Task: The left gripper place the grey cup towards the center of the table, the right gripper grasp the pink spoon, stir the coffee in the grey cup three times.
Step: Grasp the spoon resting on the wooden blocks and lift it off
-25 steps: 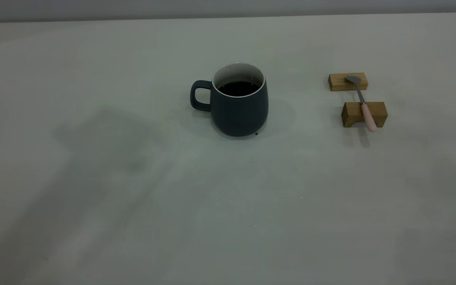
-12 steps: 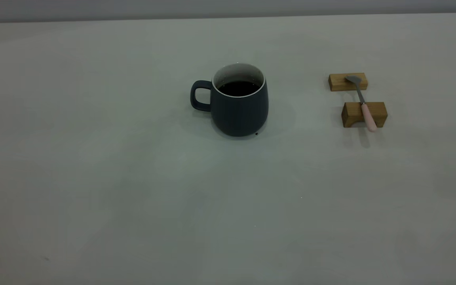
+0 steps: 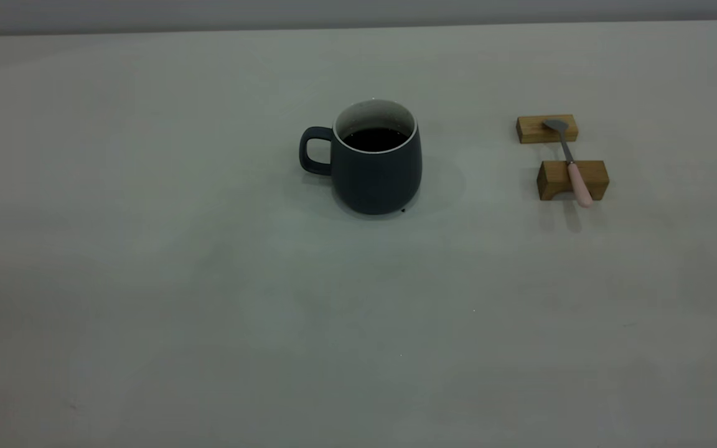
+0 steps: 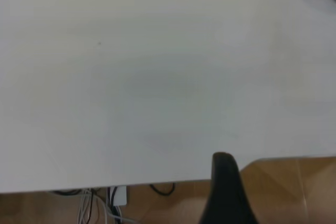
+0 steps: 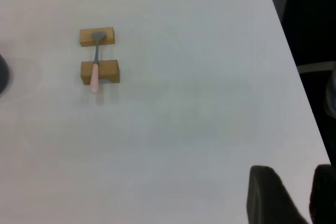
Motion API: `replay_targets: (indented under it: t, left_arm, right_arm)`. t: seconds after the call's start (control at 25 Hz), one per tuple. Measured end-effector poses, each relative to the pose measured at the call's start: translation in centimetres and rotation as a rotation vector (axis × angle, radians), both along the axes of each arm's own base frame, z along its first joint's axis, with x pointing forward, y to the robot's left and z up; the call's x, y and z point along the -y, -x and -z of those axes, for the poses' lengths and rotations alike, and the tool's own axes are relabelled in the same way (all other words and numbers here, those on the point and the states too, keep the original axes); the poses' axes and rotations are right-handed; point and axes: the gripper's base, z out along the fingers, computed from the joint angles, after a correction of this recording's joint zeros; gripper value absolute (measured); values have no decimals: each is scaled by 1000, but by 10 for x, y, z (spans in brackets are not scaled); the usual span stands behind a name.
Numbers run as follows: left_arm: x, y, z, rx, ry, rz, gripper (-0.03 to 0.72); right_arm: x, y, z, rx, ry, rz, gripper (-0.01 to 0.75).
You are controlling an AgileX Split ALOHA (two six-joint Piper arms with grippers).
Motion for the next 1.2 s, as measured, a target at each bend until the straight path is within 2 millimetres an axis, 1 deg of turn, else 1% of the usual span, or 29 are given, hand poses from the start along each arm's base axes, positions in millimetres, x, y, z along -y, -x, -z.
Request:
replay_targets:
  t: [0.24,0.48,1.2]
  left_arm:
    - [0,8,14,59,7,-28,592]
    - [0,14,14,104,8,-27,592]
    - [0,14,14,105,8,-27,592]
  right_arm:
    - [0,0,0,0,0,0,238]
    - [0,0,0,0,0,0,238]
    - [0,0,0,0,-1,0,238]
